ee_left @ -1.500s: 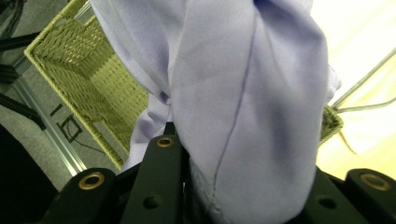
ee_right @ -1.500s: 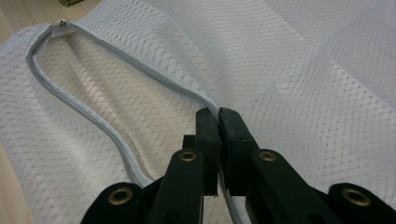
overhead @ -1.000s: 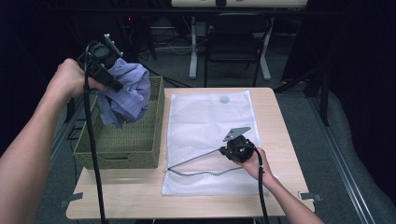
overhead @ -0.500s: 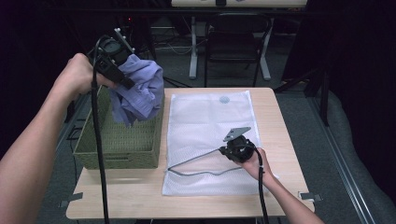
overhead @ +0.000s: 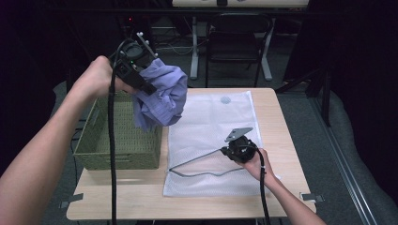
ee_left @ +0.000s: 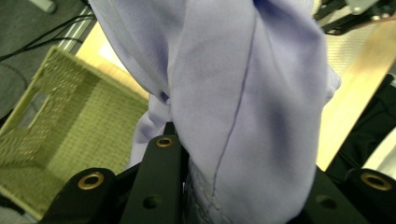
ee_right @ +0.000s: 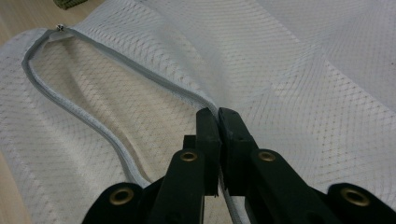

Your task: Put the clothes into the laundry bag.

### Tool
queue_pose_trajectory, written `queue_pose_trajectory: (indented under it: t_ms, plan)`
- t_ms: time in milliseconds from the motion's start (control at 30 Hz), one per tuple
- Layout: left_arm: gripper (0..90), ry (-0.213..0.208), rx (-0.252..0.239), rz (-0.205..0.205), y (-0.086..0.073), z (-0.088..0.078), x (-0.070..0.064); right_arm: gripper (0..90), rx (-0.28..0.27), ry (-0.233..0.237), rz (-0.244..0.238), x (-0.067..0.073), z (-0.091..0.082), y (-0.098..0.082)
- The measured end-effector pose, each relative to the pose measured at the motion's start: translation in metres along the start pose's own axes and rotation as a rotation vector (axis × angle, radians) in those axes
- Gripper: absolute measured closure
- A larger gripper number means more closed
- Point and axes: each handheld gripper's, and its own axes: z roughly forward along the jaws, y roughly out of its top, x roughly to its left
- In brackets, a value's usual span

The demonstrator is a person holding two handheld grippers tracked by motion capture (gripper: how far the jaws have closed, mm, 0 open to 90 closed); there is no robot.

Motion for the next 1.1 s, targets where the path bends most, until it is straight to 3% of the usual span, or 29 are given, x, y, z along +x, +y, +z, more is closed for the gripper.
queue_pose_trajectory:
  t_ms: [233,667,1100]
  plan:
    - [75.9,-0.052,0.003,0.059,0.006,0.016,-0.017,87.3,0.0,0.0,0.0,0.0,-0.001,0.0]
    - [75.8,-0.13,0.024,0.13,0.008,0.049,-0.045,87.4,0.005,-0.008,0.007,-0.001,-0.001,0.0]
    - [75.5,-0.229,0.044,0.167,-0.003,0.08,-0.064,87.7,0.007,-0.022,0.026,-0.001,0.0,0.0]
